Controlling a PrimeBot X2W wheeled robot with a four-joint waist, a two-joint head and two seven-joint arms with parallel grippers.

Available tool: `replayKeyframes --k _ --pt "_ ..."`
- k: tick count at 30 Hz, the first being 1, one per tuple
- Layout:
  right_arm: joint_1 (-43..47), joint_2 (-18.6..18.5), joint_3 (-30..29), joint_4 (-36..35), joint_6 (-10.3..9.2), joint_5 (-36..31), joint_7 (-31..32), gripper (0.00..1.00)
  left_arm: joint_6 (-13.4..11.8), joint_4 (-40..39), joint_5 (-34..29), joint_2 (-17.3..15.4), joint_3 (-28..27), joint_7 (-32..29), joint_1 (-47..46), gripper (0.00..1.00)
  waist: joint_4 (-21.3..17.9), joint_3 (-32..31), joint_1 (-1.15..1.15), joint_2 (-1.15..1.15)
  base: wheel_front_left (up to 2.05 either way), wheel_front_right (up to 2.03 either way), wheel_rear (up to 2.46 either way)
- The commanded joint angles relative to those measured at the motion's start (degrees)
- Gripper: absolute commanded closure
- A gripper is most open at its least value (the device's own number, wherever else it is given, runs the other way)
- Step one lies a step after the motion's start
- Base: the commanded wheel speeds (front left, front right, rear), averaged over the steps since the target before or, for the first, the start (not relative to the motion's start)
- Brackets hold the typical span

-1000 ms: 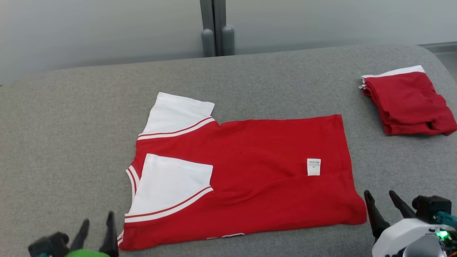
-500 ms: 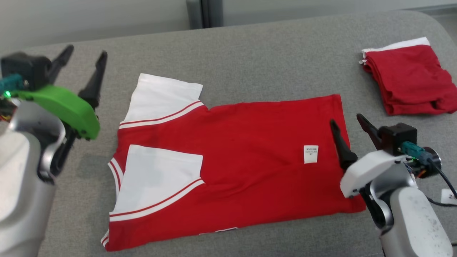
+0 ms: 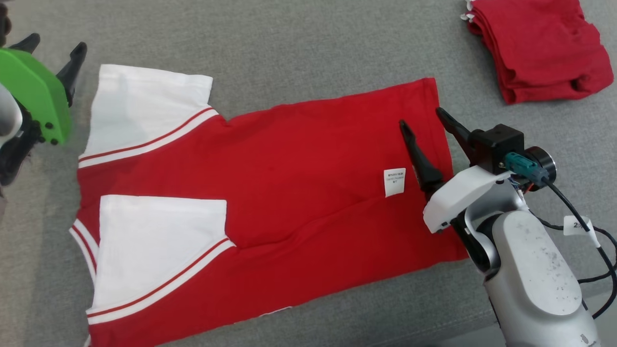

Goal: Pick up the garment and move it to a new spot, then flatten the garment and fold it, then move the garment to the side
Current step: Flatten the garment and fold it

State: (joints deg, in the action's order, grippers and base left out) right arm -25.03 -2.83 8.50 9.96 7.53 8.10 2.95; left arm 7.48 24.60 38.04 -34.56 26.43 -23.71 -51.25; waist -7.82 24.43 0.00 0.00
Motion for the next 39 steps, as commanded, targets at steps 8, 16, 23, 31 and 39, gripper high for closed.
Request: replayKeyframes --k 8,16,23,31,39 --pt "-1.85 -0.14 0.81 1.31 -0.10 0.82 -1.73 0.00 -0.03 2.31 4.71 -4.01 4.65 -1.67 -1.64 0.00 -4.83 5.79 0.00 0.00 0.00 0.00 0.00" --pt "-2.96 -0.16 1.35 1.76 -0.10 1.33 -2.50 0.00 -0.03 2.56 7.37 -4.66 8.11 -3.88 -1.89 0.00 -5.07 6.17 0.00 0.00 0.00 0.00 0.00" --pt "-5.59 -1.25 1.27 1.87 -0.10 0.85 -1.53 0.00 -0.02 1.54 7.68 -4.74 9.62 -2.33 -2.83 1.00 -4.39 6.02 0.00 0.00 0.00 0.00 0.00" --pt "-13.85 -7.12 4.90 6.68 -0.10 0.96 3.13 0.00 -0.04 0.89 6.76 -3.39 9.89 3.67 -3.39 1.00 -1.49 5.45 0.00 0.00 0.00 0.00 0.00" --pt "-19.97 -12.86 10.05 13.85 -0.10 3.55 10.03 0.00 -0.05 -1.60 6.46 -1.79 10.93 9.36 -1.68 1.00 2.22 4.78 0.00 0.00 0.00 0.00 0.00"
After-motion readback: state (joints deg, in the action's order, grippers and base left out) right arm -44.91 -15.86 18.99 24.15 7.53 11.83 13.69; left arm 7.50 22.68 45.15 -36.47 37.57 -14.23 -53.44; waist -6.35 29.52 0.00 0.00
